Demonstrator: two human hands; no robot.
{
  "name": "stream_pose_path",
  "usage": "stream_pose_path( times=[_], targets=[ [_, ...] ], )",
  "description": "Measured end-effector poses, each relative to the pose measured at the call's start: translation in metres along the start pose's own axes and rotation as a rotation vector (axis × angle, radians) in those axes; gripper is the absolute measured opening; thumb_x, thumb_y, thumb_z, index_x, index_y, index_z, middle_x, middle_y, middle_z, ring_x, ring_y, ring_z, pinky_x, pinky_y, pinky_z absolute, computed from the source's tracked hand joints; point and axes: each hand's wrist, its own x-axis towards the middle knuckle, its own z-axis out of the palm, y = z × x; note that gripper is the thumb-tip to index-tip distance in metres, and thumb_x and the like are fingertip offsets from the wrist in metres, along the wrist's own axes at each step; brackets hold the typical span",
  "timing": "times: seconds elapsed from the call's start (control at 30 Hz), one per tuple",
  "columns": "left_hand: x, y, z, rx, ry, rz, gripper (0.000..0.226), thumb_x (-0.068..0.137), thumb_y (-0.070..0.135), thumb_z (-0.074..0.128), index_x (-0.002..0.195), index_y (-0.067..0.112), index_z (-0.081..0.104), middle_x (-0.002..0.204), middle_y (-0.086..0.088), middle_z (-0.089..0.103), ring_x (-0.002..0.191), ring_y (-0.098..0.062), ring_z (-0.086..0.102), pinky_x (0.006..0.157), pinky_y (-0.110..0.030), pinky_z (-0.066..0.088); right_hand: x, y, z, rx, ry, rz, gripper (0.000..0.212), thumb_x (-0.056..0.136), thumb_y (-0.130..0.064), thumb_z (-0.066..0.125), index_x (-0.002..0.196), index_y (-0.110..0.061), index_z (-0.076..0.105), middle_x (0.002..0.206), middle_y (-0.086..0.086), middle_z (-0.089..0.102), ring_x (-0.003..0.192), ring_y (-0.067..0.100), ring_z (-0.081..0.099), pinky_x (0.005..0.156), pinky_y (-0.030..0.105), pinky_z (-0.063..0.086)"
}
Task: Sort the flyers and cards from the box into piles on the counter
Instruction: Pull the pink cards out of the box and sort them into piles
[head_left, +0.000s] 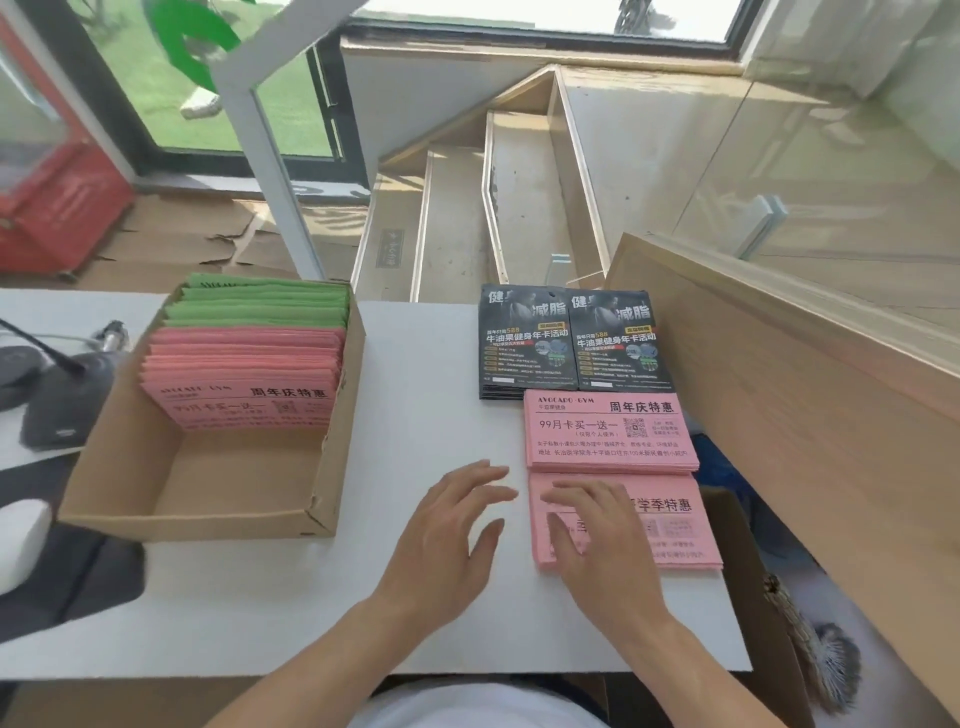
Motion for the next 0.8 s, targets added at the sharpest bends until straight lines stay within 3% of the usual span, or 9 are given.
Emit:
stream_pose_path(
  times=[0.1, 0.17, 0.23, 0.3, 0.4, 0.5, 0.63, 0.7, 0.8],
  targets=[
    [0.004, -0.015, -0.039, 0.0, 0.103, -0.03, 0.031, 0.092, 0.008, 0.067, 0.121, 0.018, 0.066, 0.139, 0.01, 0.057, 0.137, -0.008, 0.046, 0.112, -0.026, 0.039, 0.022, -0.033, 0.02, 0.128, -0.042, -0.05, 0.037, 0.084, -0.006, 0.075, 0.112, -0.03, 0.069, 0.119, -0.02, 0.061, 0.117, 0.006, 0.052, 0.1, 0.03, 0.043],
    [0.008, -0.029, -0.069, -0.001, 0.202, -0.1, 0.031, 0.094, 0.008, 0.064, 0.123, 0.016, 0.066, 0.137, 0.008, 0.058, 0.137, -0.009, 0.047, 0.114, -0.024, 0.035, 0.042, -0.06, 0.031, 0.212, -0.057, -0.071, 0.038, 0.086, -0.006, 0.073, 0.114, -0.032, 0.07, 0.12, -0.024, 0.061, 0.118, -0.001, 0.051, 0.093, 0.028, 0.048],
    [0.012, -0.05, -0.101, 0.023, 0.309, -0.193, 0.032, 0.093, 0.009, 0.061, 0.125, 0.014, 0.066, 0.136, 0.006, 0.059, 0.135, -0.012, 0.048, 0.115, -0.029, 0.034, 0.066, -0.09, 0.044, 0.269, -0.056, -0.092, 0.039, 0.087, -0.006, 0.072, 0.116, -0.033, 0.07, 0.119, -0.026, 0.062, 0.117, -0.005, 0.051, 0.082, 0.027, 0.052],
    [0.011, -0.074, -0.134, 0.096, 0.374, -0.285, 0.036, 0.092, 0.01, 0.061, 0.127, 0.015, 0.065, 0.138, 0.004, 0.059, 0.136, -0.015, 0.047, 0.116, -0.037, 0.034, 0.089, -0.12, 0.058, 0.28, -0.066, -0.141, 0.041, 0.087, -0.006, 0.071, 0.119, -0.032, 0.07, 0.118, -0.027, 0.062, 0.115, -0.005, 0.053, 0.084, 0.026, 0.052],
    [0.007, -0.107, -0.181, 0.24, 0.276, -0.422, 0.046, 0.096, 0.016, 0.064, 0.141, 0.022, 0.056, 0.151, 0.007, 0.047, 0.146, -0.012, 0.033, 0.122, -0.036, 0.026, 0.118, -0.16, 0.085, 0.219, -0.134, -0.277, 0.041, 0.088, -0.01, 0.068, 0.123, -0.029, 0.069, 0.122, -0.021, 0.064, 0.117, 0.004, 0.055, 0.099, 0.026, 0.047],
    [0.01, -0.144, -0.218, 0.408, 0.156, -0.44, 0.056, 0.094, 0.022, 0.068, 0.147, 0.024, 0.05, 0.159, 0.006, 0.036, 0.152, -0.013, 0.019, 0.124, -0.032, 0.012, 0.144, -0.19, 0.11, 0.062, -0.246, -0.355, 0.04, 0.091, -0.015, 0.062, 0.13, -0.028, 0.067, 0.132, -0.012, 0.064, 0.125, 0.014, 0.052, 0.108, 0.036, 0.042],
    [0.016, -0.18, -0.239, 0.49, -0.032, -0.42, 0.068, 0.095, 0.03, 0.067, 0.155, 0.028, 0.035, 0.165, 0.006, 0.024, 0.155, -0.014, 0.007, 0.127, -0.039, 0.009, 0.16, -0.214, 0.13, -0.182, -0.402, -0.355, 0.05, 0.099, -0.021, 0.05, 0.148, -0.026, 0.046, 0.156, -0.008, 0.04, 0.143, 0.021, 0.034, 0.118, 0.038, 0.027],
    [0.013, -0.186, -0.238, 0.481, -0.065, -0.415, 0.071, 0.096, 0.033, 0.064, 0.157, 0.028, 0.028, 0.167, 0.007, 0.015, 0.155, -0.012, 0.002, 0.127, -0.038, 0.005, 0.159, -0.216, 0.136, -0.258, -0.457, -0.342, 0.052, 0.102, -0.025, 0.045, 0.153, -0.026, 0.037, 0.162, -0.008, 0.029, 0.149, 0.021, 0.024, 0.121, 0.037, 0.021],
    [0.004, -0.187, -0.229, 0.464, -0.032, -0.404, 0.073, 0.096, 0.036, 0.064, 0.158, 0.028, 0.025, 0.168, 0.009, 0.009, 0.155, -0.011, -0.004, 0.126, -0.036, 0.0, 0.151, -0.212, 0.142, -0.282, -0.432, -0.355, 0.053, 0.098, -0.025, 0.052, 0.15, -0.024, 0.043, 0.16, -0.006, 0.033, 0.151, 0.023, 0.024, 0.122, 0.037, 0.018]
  ],
)
